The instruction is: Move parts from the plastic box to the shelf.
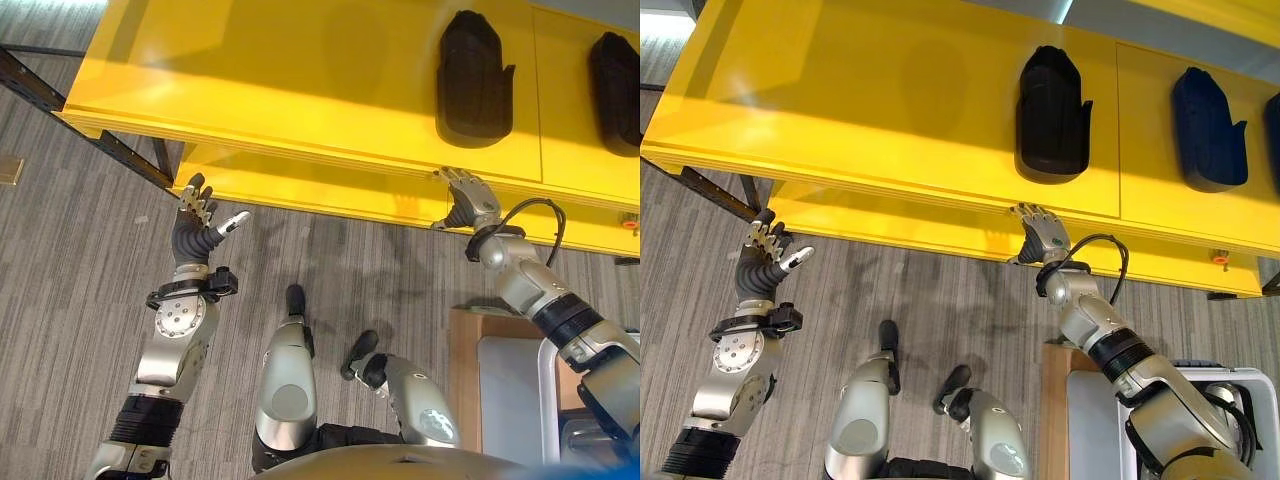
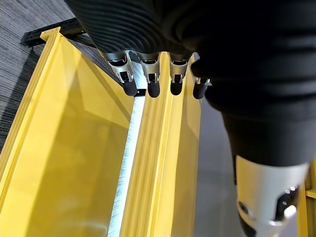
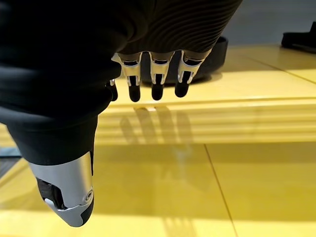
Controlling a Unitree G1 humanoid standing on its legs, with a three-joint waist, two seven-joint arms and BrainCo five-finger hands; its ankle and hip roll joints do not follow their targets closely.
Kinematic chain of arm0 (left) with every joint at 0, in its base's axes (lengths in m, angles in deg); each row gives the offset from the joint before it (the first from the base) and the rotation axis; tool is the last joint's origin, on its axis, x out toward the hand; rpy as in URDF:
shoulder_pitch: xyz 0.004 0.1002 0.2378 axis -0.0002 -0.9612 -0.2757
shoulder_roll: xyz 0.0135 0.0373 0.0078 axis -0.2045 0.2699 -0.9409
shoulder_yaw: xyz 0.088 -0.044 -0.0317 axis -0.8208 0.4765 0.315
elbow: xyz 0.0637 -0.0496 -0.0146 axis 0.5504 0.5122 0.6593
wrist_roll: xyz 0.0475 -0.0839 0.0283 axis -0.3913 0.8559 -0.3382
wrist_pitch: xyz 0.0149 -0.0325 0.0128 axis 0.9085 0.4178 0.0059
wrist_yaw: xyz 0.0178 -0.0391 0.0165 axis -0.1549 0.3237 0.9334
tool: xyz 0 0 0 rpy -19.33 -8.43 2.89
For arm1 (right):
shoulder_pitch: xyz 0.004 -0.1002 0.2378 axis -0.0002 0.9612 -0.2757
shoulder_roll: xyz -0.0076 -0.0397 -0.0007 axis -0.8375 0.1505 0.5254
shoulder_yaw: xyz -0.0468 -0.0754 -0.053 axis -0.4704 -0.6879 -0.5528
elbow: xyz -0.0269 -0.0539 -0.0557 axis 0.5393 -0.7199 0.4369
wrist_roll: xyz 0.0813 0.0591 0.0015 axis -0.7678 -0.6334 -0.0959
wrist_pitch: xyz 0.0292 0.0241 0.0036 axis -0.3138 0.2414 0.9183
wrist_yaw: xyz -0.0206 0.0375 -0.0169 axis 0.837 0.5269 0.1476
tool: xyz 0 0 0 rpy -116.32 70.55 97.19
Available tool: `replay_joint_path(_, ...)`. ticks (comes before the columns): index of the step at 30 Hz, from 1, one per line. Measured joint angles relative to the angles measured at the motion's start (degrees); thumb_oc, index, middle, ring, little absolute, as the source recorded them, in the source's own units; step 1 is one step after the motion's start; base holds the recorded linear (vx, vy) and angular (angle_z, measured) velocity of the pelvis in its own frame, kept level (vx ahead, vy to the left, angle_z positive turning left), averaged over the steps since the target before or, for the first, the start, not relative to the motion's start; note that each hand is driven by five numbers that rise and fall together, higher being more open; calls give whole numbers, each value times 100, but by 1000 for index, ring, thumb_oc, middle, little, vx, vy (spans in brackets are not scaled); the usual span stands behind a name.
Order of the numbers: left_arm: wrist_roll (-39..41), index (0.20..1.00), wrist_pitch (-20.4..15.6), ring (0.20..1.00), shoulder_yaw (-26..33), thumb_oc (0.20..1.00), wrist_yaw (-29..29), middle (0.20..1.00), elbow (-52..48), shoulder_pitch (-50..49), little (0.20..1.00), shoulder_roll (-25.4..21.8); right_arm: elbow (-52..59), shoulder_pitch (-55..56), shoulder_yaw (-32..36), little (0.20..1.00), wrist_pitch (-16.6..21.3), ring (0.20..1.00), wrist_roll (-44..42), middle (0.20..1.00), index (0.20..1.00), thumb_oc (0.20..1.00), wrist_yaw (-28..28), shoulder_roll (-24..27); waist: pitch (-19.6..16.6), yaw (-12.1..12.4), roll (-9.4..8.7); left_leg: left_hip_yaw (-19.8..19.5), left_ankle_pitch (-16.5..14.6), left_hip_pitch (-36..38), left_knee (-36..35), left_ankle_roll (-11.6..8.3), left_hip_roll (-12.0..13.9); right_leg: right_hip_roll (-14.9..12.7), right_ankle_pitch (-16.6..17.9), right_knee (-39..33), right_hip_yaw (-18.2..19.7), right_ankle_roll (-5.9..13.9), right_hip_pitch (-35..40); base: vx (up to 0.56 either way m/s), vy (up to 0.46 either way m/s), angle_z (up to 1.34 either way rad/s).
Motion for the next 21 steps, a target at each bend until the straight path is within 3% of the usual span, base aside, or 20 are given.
replay_joint_path(9,4,1000,-8,1000,-15,1000,37,1000,-11,-2,1000,1,774,249,487,1000,33,1000,3,1000,1000,1000,254,18,41,-131,71,49,-32,1,2,-3,-14,-65,-68,157,50,12,-81,-2,19,-2)
replay_joint_path(21,11,1000,-8,1000,-17,1000,41,1000,3,66,1000,4,236,293,668,1000,-309,1000,-145,1000,1000,1000,360,14,45,-158,100,96,-21,8,22,26,-23,-83,-108,195,88,6,-122,10,5,-2)
